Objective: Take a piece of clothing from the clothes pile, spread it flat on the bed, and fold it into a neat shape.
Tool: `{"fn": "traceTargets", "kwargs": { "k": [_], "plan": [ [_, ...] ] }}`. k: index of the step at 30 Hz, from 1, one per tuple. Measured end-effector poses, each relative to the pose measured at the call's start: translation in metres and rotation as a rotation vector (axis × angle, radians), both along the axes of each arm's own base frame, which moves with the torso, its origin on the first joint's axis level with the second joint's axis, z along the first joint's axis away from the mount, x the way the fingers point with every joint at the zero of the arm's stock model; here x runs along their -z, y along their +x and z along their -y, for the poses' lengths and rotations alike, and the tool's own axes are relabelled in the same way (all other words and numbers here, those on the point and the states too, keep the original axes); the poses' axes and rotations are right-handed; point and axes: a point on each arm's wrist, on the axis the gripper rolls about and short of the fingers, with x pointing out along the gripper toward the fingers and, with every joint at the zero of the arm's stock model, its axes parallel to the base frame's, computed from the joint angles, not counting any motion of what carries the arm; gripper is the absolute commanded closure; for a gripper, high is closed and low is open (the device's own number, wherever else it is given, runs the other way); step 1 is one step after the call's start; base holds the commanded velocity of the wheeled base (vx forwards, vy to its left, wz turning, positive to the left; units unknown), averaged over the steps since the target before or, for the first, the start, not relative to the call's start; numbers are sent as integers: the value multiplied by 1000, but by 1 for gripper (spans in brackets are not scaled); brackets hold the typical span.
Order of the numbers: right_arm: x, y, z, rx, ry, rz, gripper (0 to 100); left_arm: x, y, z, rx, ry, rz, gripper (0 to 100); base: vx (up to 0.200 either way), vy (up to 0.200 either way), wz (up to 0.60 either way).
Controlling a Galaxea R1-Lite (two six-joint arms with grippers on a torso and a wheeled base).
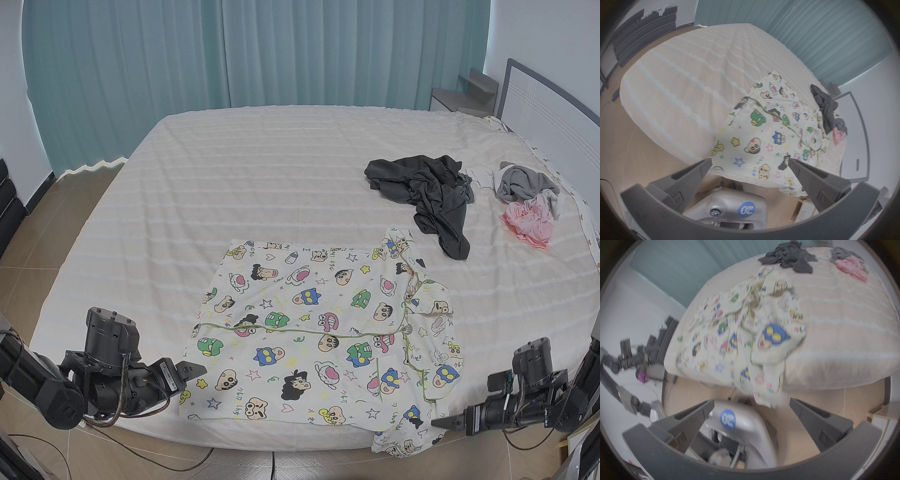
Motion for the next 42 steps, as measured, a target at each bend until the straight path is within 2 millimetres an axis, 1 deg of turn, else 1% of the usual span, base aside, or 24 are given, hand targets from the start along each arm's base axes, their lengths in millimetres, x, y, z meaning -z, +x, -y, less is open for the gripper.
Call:
{"fn": "traceTargets", "kwargs": {
  "k": [6,14,17,19,21,25,28,30,33,36,39,42],
  "plan": [
    [-33,39,-9,132,136,138,0,-11,1,1,18,-90,41,0,200,0,0],
    [-93,109,-33,318,373,261,0,-19,-1,1,22,-139,70,0,200,0,0],
    [-108,138,-45,393,452,289,0,-20,-2,1,21,-146,73,0,67,0,0],
    [-112,158,-53,443,489,295,0,-20,-2,1,20,-150,75,0,0,0,0],
    [-113,176,-63,485,518,291,0,-20,-2,0,19,-152,75,0,0,0,0],
    [-105,208,-82,565,552,249,0,-21,-3,0,18,-155,76,0,0,0,0],
    [-92,228,-96,617,542,207,0,-20,-3,0,19,-156,74,0,0,0,0],
    [-83,238,-101,651,520,185,0,-20,-3,0,18,-156,73,0,0,0,0],
    [-65,248,-109,698,469,162,0,-20,-4,0,17,-157,73,0,0,0,0],
    [-54,255,-111,699,434,168,0,-20,-4,0,14,-160,72,0,0,0,0],
    [-52,257,-109,692,404,186,0,-20,-4,0,11,-172,67,0,0,0,0],
    [-54,258,-104,684,360,221,0,-20,-5,0,15,-179,66,0,200,0,0]
  ]
}}
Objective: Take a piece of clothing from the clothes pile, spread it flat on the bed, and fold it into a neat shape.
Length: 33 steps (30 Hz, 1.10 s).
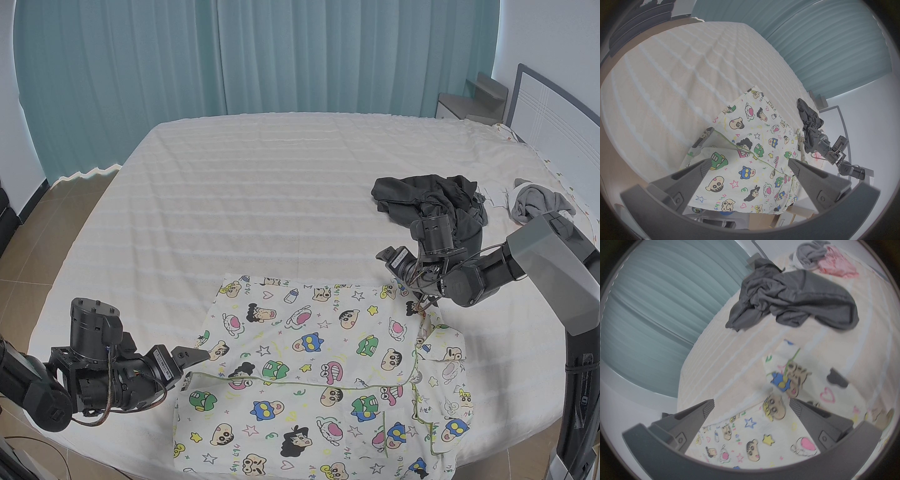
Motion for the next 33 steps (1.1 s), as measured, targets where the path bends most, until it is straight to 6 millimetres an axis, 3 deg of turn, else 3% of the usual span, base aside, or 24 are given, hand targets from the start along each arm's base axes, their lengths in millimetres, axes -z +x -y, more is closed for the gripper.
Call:
{"fn": "traceTargets", "kwargs": {
  "k": [3,9,21,22,33],
  "plan": [
    [-3,2,8,13,-66,20,0,0,0,0,2,-5,6,0,200,0,0],
    [1,1,19,-14,-197,22,0,1,0,1,3,-8,17,0,0,0,0],
    [25,-3,20,-90,-378,83,0,8,2,1,1,10,-7,0,0,0,0],
    [29,-3,21,-89,-386,76,100,9,2,1,1,11,-8,0,0,0,0],
    [48,5,28,-72,-405,42,100,10,3,2,1,13,-15,0,0,0,0]
  ]
}}
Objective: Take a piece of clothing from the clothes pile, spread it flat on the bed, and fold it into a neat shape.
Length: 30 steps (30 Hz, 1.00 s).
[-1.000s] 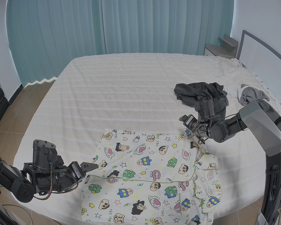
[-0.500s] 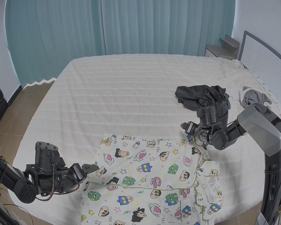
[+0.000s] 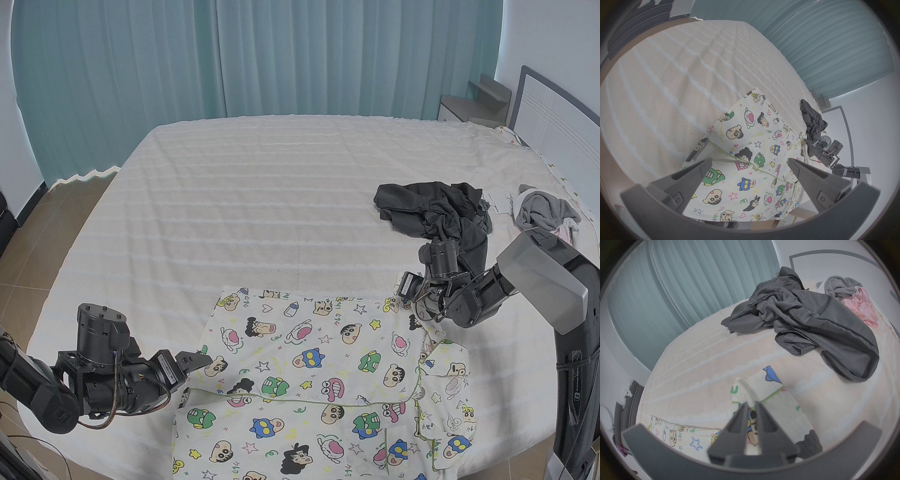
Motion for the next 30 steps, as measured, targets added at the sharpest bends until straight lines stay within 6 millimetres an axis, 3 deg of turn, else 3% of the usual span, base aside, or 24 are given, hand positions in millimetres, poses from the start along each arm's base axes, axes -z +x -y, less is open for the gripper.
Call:
{"fn": "traceTargets", "kwargs": {
  "k": [8,19,30],
  "plan": [
    [1,4,11,47,-3,12,100,0,0,0,-1,0,-1,0,0,0,0],
    [-31,8,48,111,8,112,100,0,0,0,0,0,0,0,0,0,0],
    [-25,19,79,143,26,120,100,0,0,0,0,0,-1,0,0,0,0]
  ]
}}
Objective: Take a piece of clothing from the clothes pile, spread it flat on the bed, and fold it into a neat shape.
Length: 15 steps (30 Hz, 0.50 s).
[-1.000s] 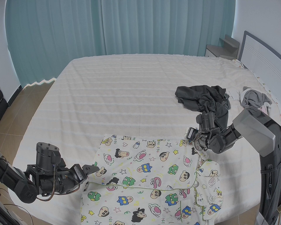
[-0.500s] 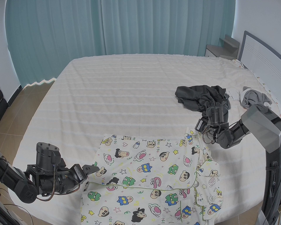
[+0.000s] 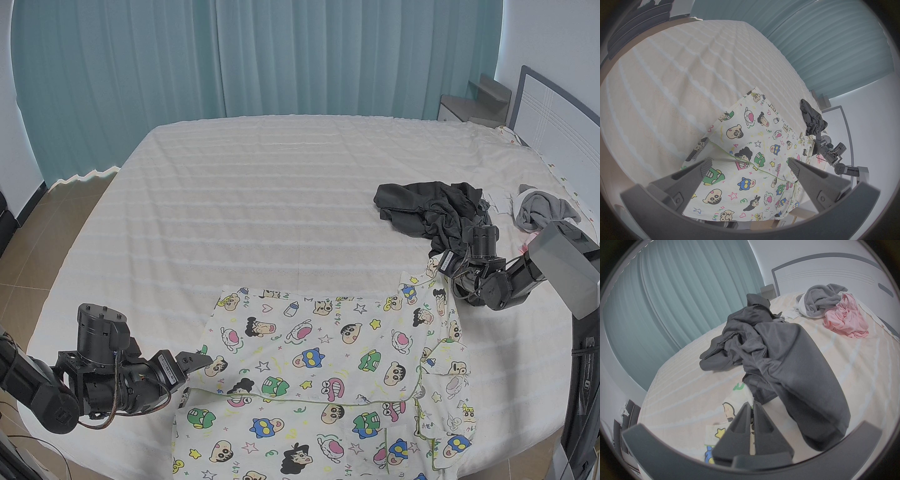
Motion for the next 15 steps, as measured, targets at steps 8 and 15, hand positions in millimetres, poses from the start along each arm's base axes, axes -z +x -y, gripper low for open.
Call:
{"fn": "traceTargets", "kwargs": {
  "k": [8,15],
  "plan": [
    [15,7,16,16,11,-7,0,0,0,0,-1,0,-2,0,0,0,0],
    [14,12,25,35,17,5,0,2,1,0,-1,2,-7,0,0,0,0]
  ]
}}
